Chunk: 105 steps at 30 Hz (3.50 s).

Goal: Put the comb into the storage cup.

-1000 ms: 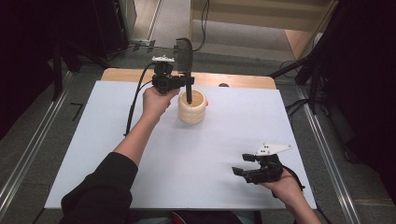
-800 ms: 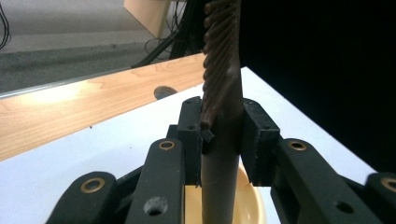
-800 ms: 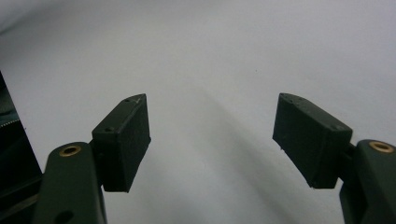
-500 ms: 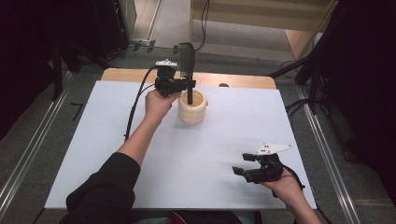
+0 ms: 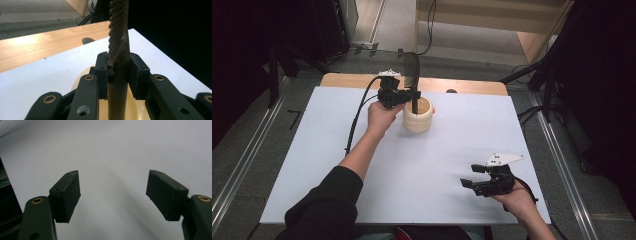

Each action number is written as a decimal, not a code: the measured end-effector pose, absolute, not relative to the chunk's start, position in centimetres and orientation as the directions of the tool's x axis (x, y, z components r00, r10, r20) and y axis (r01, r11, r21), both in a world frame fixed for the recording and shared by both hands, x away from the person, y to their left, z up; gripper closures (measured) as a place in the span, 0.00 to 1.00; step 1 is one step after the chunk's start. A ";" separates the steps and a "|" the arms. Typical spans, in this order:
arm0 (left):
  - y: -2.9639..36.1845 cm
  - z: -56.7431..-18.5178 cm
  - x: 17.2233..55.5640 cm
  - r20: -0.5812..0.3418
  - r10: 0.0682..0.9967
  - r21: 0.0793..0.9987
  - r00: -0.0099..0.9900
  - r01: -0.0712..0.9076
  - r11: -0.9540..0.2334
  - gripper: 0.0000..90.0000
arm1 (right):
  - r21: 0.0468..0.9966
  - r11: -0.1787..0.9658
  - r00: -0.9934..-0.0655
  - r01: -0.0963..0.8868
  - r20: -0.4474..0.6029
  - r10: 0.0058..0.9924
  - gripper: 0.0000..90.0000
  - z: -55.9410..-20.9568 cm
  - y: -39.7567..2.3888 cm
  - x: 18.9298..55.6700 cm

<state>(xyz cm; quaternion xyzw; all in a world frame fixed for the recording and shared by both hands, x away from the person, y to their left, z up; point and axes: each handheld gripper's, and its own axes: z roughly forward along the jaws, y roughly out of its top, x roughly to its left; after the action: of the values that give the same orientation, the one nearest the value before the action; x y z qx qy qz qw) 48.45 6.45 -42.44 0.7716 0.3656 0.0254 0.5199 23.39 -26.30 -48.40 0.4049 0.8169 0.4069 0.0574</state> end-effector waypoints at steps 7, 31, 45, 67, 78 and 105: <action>6.4 -43.3 48.4 -0.351 0.575 0.817 0.739 0.542 -0.198 0.81 | 0.710 0.344 -0.667 0.615 0.234 0.708 0.28 -48.4 -26.3 23.4; 6.3 -44.8 48.2 -0.331 0.564 0.812 0.756 0.533 -0.237 0.80 | 0.707 0.352 -0.669 0.614 0.229 0.708 0.28 -48.5 -26.2 23.4; 6.1 -45.0 48.2 -0.330 0.552 0.805 0.765 0.534 -0.258 0.76 | 0.708 0.352 -0.670 0.612 0.228 0.706 0.28 -48.5 -26.2 23.5; 8.9 -42.7 47.5 -0.396 0.517 0.790 0.759 0.569 -0.230 0.43 | 0.708 0.358 -0.679 0.608 0.231 0.697 0.28 -48.5 -26.0 23.5; 10.7 -42.3 46.4 -0.410 0.518 0.777 0.751 0.585 -0.234 0.38 | 0.709 0.354 -0.677 0.611 0.236 0.697 0.28 -48.5 -26.0 23.4; 12.3 -43.0 43.5 -0.426 0.489 0.764 0.761 0.592 -0.255 0.33 | 0.704 0.350 -0.674 0.618 0.245 0.697 0.28 -48.8 -26.0 23.5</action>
<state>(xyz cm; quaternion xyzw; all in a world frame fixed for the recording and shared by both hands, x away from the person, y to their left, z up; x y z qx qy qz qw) 43.52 12.28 -42.99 0.7906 0.3421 -0.0509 0.5053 23.54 -26.02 -48.76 0.4008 0.8202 0.4052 0.0489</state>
